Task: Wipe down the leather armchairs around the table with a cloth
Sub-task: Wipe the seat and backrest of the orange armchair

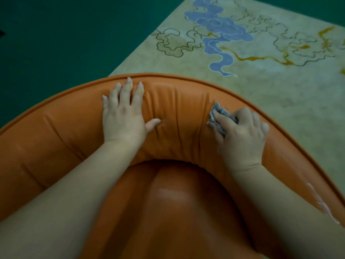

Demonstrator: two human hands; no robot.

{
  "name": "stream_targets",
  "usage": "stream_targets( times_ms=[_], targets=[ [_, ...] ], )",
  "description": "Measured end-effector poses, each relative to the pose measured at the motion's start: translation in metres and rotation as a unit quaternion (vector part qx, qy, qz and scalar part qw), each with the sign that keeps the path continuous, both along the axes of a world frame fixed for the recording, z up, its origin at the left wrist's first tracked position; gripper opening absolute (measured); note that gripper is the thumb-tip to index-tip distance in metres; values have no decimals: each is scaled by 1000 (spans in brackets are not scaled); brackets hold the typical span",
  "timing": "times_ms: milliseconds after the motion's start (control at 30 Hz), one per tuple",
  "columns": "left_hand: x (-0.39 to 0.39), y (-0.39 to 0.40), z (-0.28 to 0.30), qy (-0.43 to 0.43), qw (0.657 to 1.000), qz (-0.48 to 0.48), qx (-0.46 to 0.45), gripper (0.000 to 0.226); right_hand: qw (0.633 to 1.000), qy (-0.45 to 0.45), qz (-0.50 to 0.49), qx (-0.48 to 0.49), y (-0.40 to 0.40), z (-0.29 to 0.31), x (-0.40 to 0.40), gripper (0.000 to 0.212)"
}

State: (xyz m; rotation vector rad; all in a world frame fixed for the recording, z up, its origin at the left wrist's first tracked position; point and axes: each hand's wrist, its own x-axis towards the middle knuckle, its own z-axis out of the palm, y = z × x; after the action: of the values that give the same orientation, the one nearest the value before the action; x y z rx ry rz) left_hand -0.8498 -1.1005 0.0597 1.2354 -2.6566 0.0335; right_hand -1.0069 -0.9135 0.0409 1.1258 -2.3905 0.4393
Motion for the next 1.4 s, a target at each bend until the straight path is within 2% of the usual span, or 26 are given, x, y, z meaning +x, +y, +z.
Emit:
stream_targets(
  times_ms=[133, 233, 400, 633, 767, 833, 933, 1100, 1400],
  targets=[
    [-3, 0, -3, 1, 1000, 1, 3, 96, 999, -32, -5, -38, 16, 3, 1, 24],
    [-5, -2, -2, -10, 1000, 0, 4, 96, 994, -41, 54, -84, -17, 16, 1, 22],
    [-6, -4, -2, -25, 1000, -4, 3, 96, 998, -21, 48, -24, -62, 12, -5, 33],
    [-3, -5, -4, -9, 1000, -6, -3, 95, 1000, 8, -10, -6, -1, 7, -11, 29],
    [-3, -3, -2, -4, 1000, -8, 4, 95, 999, -30, -45, 2, 22, 12, -7, 27],
    [-1, -1, -1, 6, 1000, -2, 10, 96, 998, -54, -24, -26, 17, 17, -5, 29],
    [-3, 6, 5, 2, 1000, -2, 11, 97, 996, -43, 46, -61, -12, 28, -3, 28],
    [-29, 32, 11, 2, 995, -99, 27, 95, 999, -21, 50, -4, -56, 25, -13, 26],
    [-41, 44, 8, -35, 989, -118, 86, 107, 999, -40, 4, 13, 11, 15, -8, 20]
  ],
)
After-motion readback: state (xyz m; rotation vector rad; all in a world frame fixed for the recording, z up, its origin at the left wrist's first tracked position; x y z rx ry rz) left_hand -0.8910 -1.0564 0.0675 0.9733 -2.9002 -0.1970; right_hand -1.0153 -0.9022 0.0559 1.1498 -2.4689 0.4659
